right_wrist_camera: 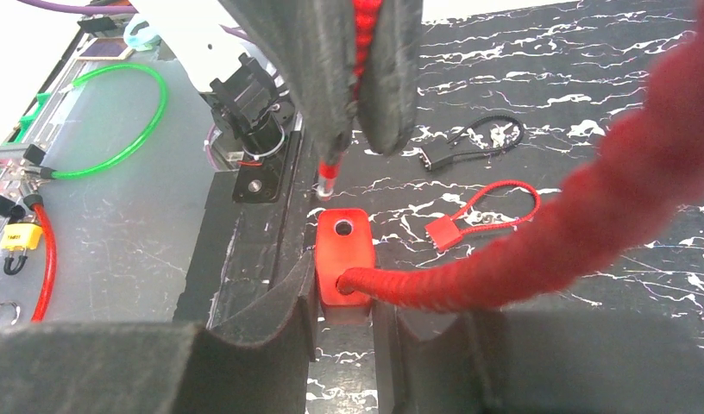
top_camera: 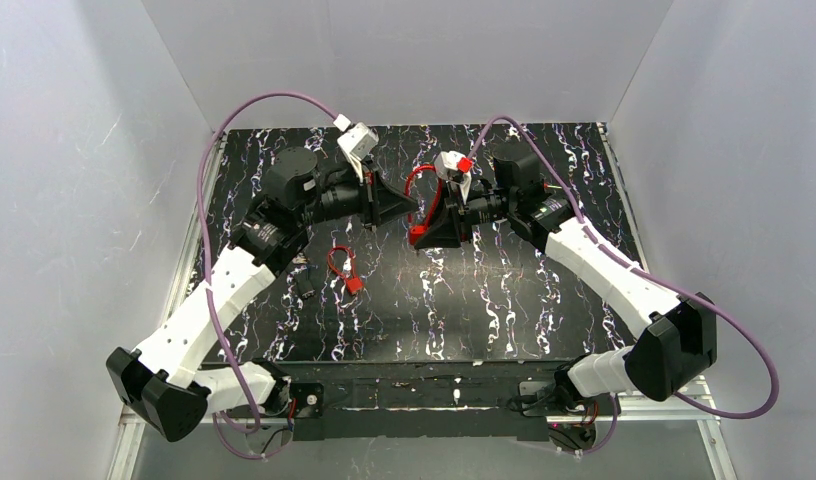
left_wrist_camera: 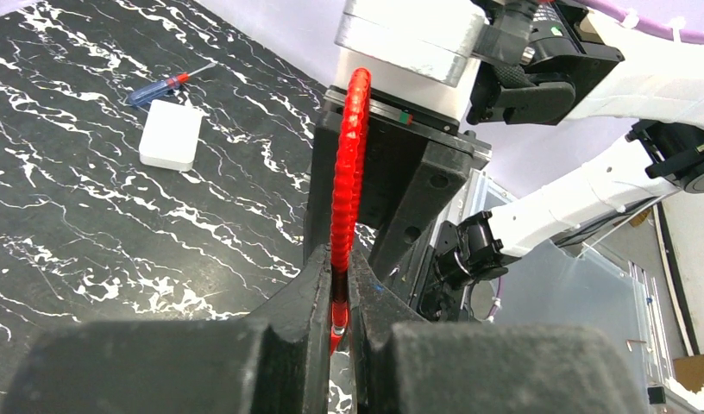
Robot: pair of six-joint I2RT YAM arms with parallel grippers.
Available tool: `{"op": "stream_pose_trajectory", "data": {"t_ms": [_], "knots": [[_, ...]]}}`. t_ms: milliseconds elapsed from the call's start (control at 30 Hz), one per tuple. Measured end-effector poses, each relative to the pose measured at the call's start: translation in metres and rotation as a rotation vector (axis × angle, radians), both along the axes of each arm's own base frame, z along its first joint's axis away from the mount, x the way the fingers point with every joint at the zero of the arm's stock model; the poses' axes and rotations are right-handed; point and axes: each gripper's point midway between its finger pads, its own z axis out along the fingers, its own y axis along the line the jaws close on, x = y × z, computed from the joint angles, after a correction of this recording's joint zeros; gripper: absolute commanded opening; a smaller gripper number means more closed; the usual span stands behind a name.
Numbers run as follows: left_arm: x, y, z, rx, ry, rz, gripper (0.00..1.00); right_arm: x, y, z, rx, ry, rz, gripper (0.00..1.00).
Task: Lock with the key
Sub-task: Lock the lock.
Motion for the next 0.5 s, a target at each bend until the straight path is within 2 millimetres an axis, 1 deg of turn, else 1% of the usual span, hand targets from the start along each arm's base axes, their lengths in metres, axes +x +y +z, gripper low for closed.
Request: {"op": "stream_pose_trajectory", "data": {"t_ms": [100, 300, 500], "knots": [[-0.003, -0.003, -0.001, 0.002, 0.002, -0.012, 0.0, 0.0, 0.0, 0.0, -0.001, 0.002, 0.0, 0.01], [-0.003, -0.004, -0.003, 0.007, 0.0, -0.016, 0.0, -0.001, -0.001, -0.002, -0.007, 0.01, 0.001, 0.01], [-0.002, -0.005, -0.011, 0.023, 0.004, -0.017, 0.0, -0.002, -0.001, 0.0, -0.009, 0.011, 0.006, 0.01]]}}
